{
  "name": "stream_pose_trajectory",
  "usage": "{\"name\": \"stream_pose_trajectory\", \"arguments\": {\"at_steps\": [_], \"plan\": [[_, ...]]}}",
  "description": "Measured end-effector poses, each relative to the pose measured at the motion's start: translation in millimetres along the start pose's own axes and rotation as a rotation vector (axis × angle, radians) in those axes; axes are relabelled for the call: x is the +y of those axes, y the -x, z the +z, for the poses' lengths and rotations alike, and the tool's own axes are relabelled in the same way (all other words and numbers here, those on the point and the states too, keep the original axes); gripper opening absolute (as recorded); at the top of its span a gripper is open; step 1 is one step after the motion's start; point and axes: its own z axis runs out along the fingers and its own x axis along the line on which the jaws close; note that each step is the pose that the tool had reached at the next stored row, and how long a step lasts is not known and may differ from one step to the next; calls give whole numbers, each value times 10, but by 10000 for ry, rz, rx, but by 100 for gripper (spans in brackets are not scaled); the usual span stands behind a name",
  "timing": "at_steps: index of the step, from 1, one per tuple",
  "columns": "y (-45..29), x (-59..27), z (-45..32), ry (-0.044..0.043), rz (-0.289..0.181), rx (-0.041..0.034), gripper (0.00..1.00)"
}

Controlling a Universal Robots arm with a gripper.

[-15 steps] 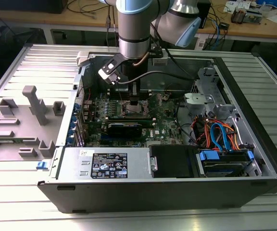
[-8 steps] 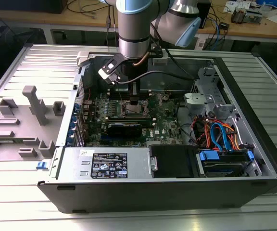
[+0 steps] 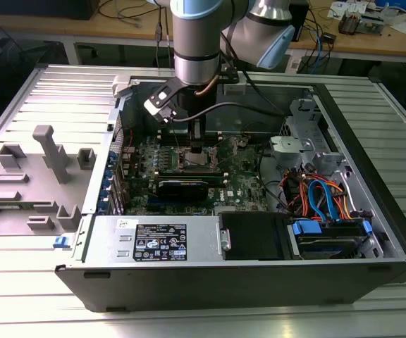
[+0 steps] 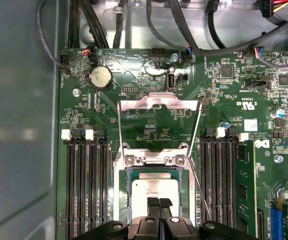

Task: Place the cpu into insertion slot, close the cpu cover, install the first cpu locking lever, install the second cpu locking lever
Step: 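Close the cpu cover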

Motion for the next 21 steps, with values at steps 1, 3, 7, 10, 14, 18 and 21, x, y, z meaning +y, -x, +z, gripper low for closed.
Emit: {"name": "stream_pose_trajectory", "arguments": {"at_steps": [1, 3, 7, 10, 14, 18, 21], "plan": [[1, 1, -18, -1, 0, 0, 11], [2, 2, -39, 0, 0, 1, 11], [3, 2, -52, -1, 0, 1, 11], [3, 3, -52, -2, -2, 1, 11], [3, 2, -62, -6, 1, -2, 11], [7, 6, -137, -4, 0, -3, 11], [4, 25, -155, -3, -1, -11, 11]]}}
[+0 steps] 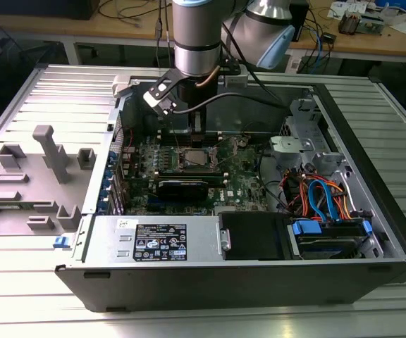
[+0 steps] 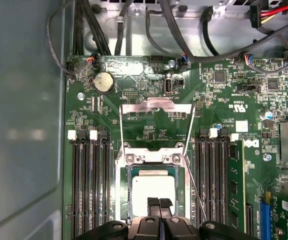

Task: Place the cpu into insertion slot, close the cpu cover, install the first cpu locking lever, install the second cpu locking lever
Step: 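Close the cpu cover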

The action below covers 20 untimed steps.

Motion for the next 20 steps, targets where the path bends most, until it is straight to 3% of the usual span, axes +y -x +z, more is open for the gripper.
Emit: {"name": "stream_pose_trajectory", "arguments": {"at_steps": [3, 20], "plan": [[0, 44, 7, -2, -1, -2, 11], [-1, 48, -1, -2, 0, -2, 11]]}}
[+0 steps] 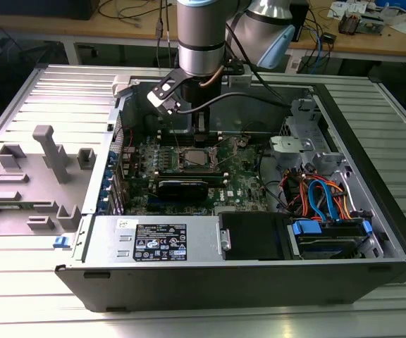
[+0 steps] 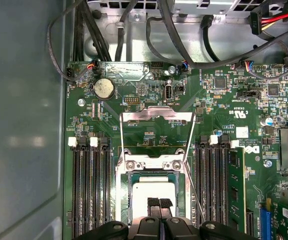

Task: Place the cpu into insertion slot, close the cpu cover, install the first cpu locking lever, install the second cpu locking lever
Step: 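Close the cpu cover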

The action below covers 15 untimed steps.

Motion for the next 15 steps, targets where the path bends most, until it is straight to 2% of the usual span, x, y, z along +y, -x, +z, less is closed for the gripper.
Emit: {"name": "stream_pose_trajectory", "arguments": {"at_steps": [6, 10, 11, 15], "plan": [[0, 1, -11, 1, 0, 0, 11], [1, 75, -7, 1, 0, -5, 11], [0, 77, -7, 0, -1, -58, 11], [4, 80, -80, 1, -2, -59, 11]]}}
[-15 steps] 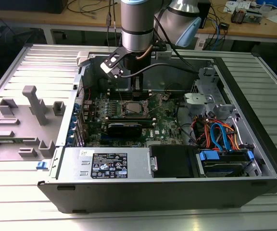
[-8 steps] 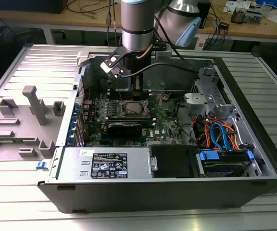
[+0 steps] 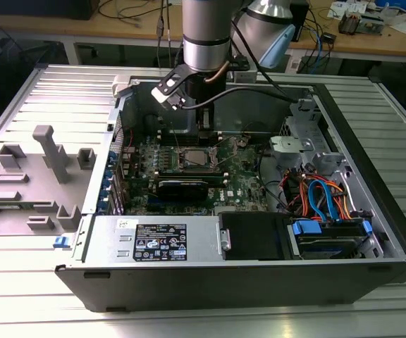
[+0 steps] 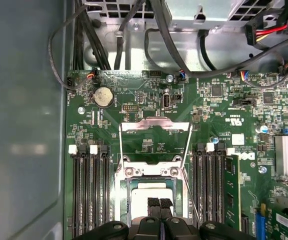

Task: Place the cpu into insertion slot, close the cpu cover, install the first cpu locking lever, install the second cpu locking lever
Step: 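Close the cpu cover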

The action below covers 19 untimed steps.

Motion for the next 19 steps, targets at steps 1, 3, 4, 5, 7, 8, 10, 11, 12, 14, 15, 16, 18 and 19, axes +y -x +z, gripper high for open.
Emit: {"name": "stream_pose_trajectory", "arguments": {"at_steps": [1, 3, 4, 5, 7, 8, 10, 11, 12, 14, 15, 16, 18, 19], "plan": [[0, 0, 1, 1, 0, 1, 11], [0, 19, 1, -1, 0, 0, 11], [0, 44, 2, -1, 0, 0, 11], [0, 68, 2, -1, -1, -1, 11], [0, 73, -2, -3, 0, -1, 11], [0, 74, -17, -2, 0, -1, 11], [4, 77, -78, -1, 0, 0, 11], [4, 78, -83, -1, -1, 1, 11], [4, 84, -82, 0, -2, 2, 11], [3, 153, -78, -1, 0, 1, 11], [4, 164, -78, -2, -1, 2, 11], [4, 164, -78, -1, 0, 1, 11], [3, 165, -79, -2, 1, 0, 11], [3, 165, -87, -2, 1, -1, 11]]}}
